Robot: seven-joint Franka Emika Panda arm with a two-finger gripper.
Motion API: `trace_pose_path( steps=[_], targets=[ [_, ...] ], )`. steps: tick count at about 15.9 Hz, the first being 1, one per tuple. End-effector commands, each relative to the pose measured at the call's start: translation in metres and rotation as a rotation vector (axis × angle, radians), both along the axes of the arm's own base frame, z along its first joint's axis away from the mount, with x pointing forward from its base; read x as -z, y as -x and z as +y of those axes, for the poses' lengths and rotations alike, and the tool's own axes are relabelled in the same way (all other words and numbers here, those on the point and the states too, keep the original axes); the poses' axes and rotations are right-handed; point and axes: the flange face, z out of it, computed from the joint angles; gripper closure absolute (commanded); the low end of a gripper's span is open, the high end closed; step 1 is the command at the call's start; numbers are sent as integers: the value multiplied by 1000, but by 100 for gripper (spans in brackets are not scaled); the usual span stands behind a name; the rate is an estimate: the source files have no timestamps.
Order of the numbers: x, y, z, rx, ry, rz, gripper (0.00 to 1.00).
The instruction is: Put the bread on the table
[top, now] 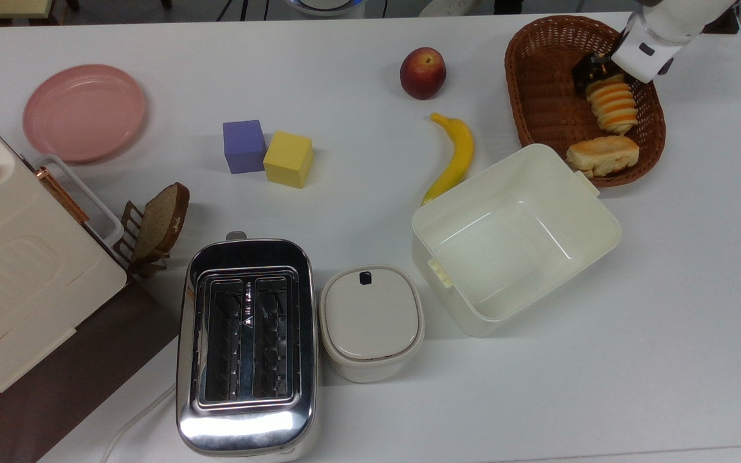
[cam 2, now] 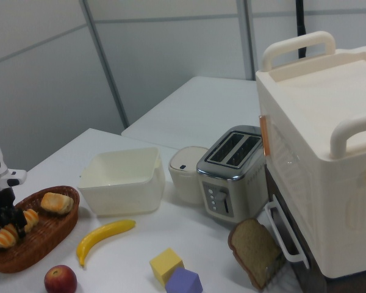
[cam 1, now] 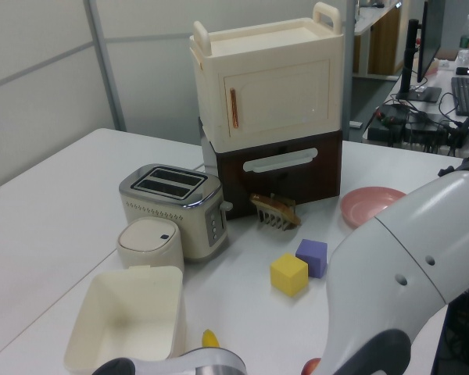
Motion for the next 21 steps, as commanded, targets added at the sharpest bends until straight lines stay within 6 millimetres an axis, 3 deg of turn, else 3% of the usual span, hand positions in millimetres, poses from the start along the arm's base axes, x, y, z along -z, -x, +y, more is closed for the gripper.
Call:
trace_pose_path(
  steps=[1, 3, 5, 10, 12, 13, 14, 17, 21],
  targets=[
    [9, -7, 4, 26, 33, -56, 96],
    [-3, -14, -2, 32, 26, -65, 100],
    [-31, -29, -24, 35, 10, -66, 100],
    [-127, -68, -127, -29, -5, 35, 100],
    [-152, -77, -162, -48, -15, 61, 96],
    [-154, -77, -164, -50, -12, 62, 45],
    [-151, -78, -164, -45, -2, 57, 1],
    [-139, -73, -147, -59, -10, 65, 0],
    [-99, -38, -72, 14, -3, 30, 0]
  ],
)
